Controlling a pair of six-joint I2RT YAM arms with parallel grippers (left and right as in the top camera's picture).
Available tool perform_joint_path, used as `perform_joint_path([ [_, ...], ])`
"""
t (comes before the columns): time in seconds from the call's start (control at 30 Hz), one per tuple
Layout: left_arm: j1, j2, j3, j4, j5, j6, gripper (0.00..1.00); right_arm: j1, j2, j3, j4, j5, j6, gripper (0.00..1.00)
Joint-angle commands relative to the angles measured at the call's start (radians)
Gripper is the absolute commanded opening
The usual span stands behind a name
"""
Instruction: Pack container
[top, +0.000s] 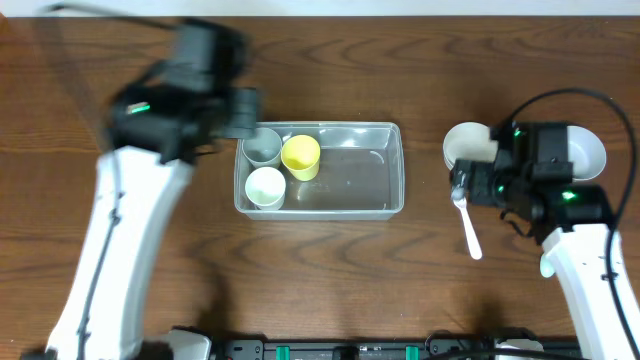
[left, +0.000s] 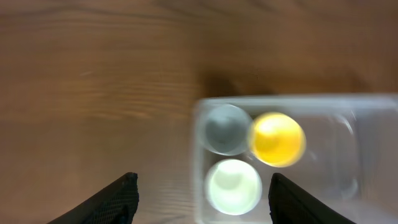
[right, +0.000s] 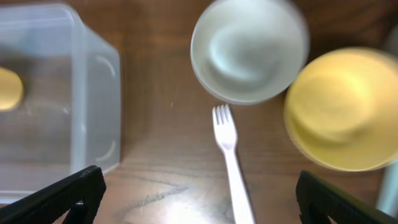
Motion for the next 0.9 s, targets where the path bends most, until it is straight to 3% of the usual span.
perform_joint_path([
  [0.0,0.137,-0.070,-0.066,-0.009,0.026,-0.064,0.68,-0.006,-0.010,0.162,-0.043,0.066,-0.016,0.99],
  [0.23,0.342,-0.204,-0.360,0.060,0.185,-0.057,0.67,-0.006,0.055,0.338,-0.169,0.068,-0.033,0.99],
  [0.4,0.364,-0.277,-0.545,0.133,0.240,-0.061,0.67,-0.002,0.195,0.349,-0.171,0.072,-0.104,0.99],
  [0.87,0.364,-0.286,-0.624,0.132,0.240,-0.060,0.67,0.031,0.683,0.351,-0.017,0.114,-0.218,0.99],
])
